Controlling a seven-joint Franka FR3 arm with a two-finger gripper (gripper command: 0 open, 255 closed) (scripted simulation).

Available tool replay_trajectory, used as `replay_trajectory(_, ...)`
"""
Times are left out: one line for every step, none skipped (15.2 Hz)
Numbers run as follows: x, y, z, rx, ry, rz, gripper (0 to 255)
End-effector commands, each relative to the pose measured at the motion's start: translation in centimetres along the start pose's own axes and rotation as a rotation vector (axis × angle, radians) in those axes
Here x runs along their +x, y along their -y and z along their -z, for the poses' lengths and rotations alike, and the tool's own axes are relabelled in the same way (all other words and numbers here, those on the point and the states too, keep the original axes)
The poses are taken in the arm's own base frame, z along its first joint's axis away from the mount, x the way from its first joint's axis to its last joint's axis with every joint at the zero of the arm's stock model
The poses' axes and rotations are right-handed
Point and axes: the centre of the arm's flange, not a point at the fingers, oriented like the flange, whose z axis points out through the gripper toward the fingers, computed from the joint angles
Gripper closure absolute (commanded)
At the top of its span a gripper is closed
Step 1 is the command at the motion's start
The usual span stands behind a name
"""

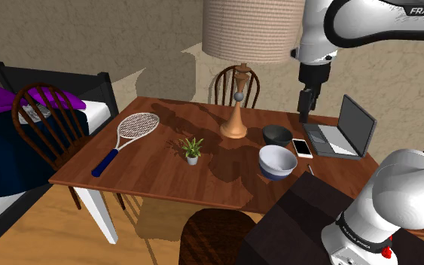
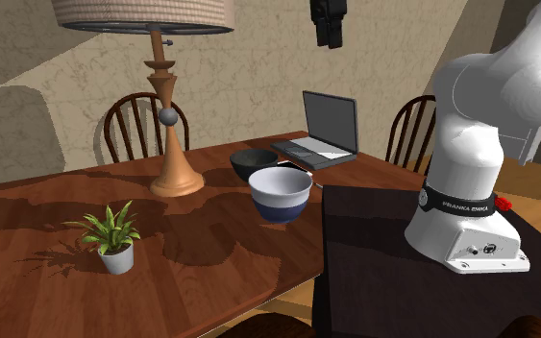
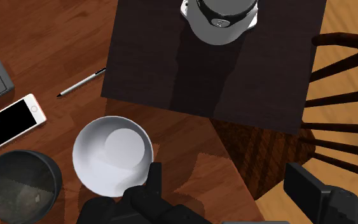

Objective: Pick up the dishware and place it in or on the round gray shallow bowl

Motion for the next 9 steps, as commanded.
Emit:
replay_trajectory(0.0,0.0,0.0,0.0,0.0,0.0,0)
replay_trajectory(0.3,-0.1,-1.2,-0.006,-0.005,0.001,0)
replay_trajectory(0.7,-0.2,-2.5,-0.011,-0.009,0.002,0)
replay_trajectory(1.0,-0.4,-3.7,-0.017,-0.014,0.003,0)
replay_trajectory(1.4,-0.5,-4.9,-0.023,-0.019,0.004,0)
replay_trajectory(1.7,-0.7,-6.2,-0.028,-0.023,0.005,0)
replay_trajectory(2.1,-0.8,-7.4,-0.034,-0.028,0.006,0)
replay_trajectory(2.4,-1.0,-8.6,-0.039,-0.032,0.007,0)
replay_trajectory(2.8,-1.1,-9.9,-0.045,-0.037,0.008,0)
